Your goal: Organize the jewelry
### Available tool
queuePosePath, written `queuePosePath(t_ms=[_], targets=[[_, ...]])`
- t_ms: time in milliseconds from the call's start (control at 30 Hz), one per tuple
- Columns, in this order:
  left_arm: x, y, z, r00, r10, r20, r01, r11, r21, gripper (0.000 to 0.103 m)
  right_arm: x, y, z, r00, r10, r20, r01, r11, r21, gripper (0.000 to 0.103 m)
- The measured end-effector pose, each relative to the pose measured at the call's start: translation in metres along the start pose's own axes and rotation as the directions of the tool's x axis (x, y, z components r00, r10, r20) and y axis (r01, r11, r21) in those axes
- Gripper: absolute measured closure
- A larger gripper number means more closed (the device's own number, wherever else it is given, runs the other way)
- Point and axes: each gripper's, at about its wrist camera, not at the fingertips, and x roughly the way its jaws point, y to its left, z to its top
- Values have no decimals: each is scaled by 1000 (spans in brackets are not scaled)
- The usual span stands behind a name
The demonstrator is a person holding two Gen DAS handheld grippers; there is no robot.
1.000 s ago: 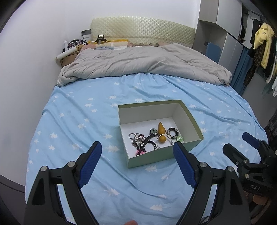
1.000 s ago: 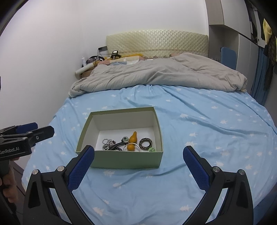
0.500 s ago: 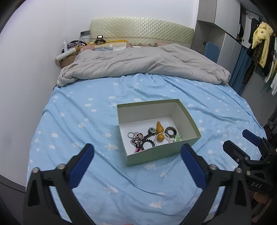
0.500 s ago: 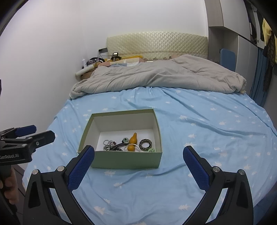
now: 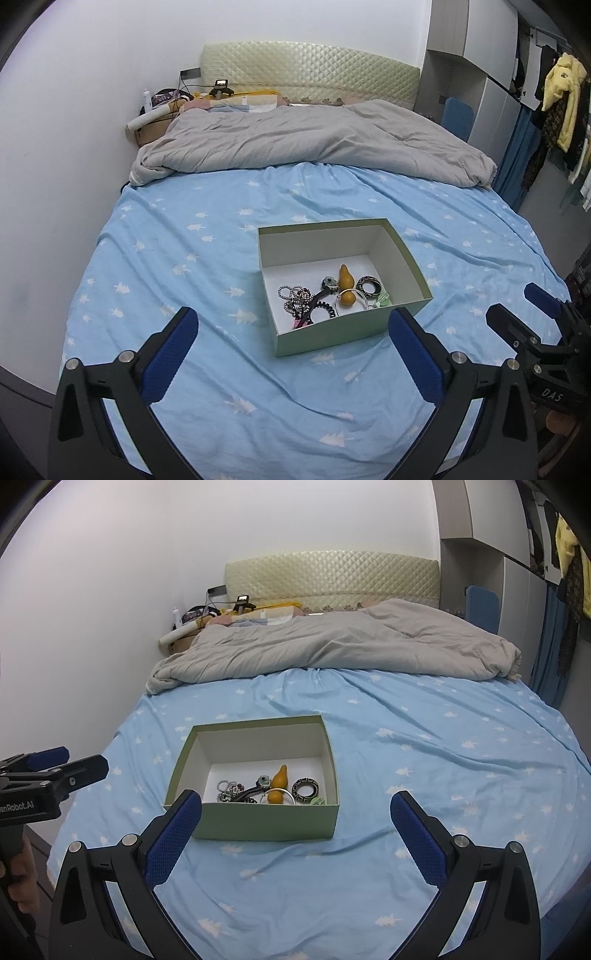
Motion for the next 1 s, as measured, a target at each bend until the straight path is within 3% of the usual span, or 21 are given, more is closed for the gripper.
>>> queuePosePath(t_ms=[1000], targets=[[-5,12,-5,1000,5,6,-5,1000,-14,1,-5,5,0,1000,1,7,0,1000,-7,0]])
